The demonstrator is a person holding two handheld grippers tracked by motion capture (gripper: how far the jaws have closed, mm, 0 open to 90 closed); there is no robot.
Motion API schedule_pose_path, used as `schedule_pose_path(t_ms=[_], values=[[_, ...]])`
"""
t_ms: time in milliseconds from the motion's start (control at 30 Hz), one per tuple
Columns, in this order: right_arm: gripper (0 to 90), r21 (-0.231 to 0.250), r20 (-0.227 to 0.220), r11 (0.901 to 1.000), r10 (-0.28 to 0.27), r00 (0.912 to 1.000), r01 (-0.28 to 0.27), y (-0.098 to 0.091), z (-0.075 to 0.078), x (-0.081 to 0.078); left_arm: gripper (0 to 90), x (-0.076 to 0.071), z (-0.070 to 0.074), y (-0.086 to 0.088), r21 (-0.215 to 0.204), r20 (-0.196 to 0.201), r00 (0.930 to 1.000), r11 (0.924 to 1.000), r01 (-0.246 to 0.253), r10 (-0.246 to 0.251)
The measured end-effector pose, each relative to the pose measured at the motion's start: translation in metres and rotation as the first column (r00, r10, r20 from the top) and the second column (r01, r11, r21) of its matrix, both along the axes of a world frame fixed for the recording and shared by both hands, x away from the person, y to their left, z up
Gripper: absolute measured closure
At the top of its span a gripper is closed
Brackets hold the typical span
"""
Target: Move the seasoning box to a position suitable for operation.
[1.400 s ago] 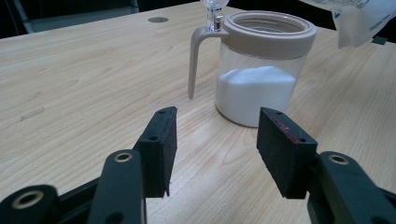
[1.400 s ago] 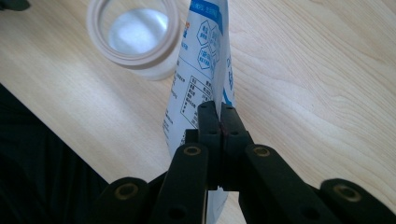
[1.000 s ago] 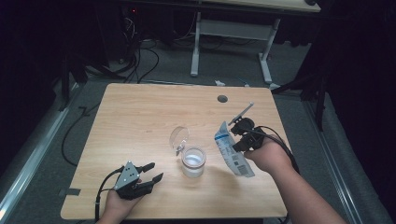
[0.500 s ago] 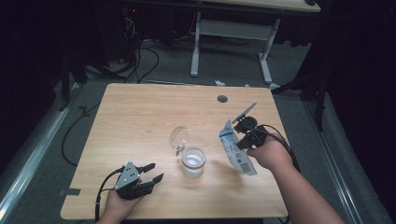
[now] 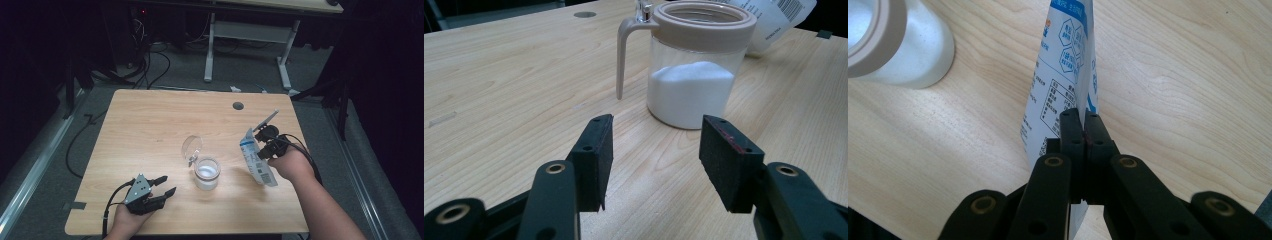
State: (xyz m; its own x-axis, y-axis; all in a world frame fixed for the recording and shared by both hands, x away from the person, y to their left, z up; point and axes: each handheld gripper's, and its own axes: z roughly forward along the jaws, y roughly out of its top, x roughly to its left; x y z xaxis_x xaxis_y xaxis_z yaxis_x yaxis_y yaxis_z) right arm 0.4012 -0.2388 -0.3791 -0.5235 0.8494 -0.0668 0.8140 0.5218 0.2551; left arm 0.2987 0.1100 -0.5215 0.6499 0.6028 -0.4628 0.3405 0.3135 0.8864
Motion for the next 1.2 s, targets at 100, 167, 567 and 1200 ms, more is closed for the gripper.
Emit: schedule_pose_path(t_ms=[100,167,567,1200], values=[[90.0,0.003,0.022,0.9999,-0.013,0.9997,0.013,-0.003,-0.002,-0.001,47.9,0.000,0.000,0.000,0.001,0.000,1.0000,1.0000,0.001,-0.001],[90.0,0.004,0.030,0.9999,-0.017,0.9994,0.017,-0.004,-0.002,-0.002,47.9,0.000,0.000,0.000,0.001,0.000,1.0000,1.0000,0.001,-0.001],[90.0,0.080,0.168,0.9956,-0.060,0.9840,0.047,-0.016,-0.006,-0.018,47.9,-0.002,-0.001,-0.002,0.006,-0.007,1.0000,1.0000,0.004,-0.004],[90.0,0.263,0.363,0.9641,-0.136,0.9220,0.039,-0.027,-0.022,-0.053,47.9,0.001,-0.004,-0.001,0.006,-0.021,0.9998,1.0000,-0.008,0.008]])
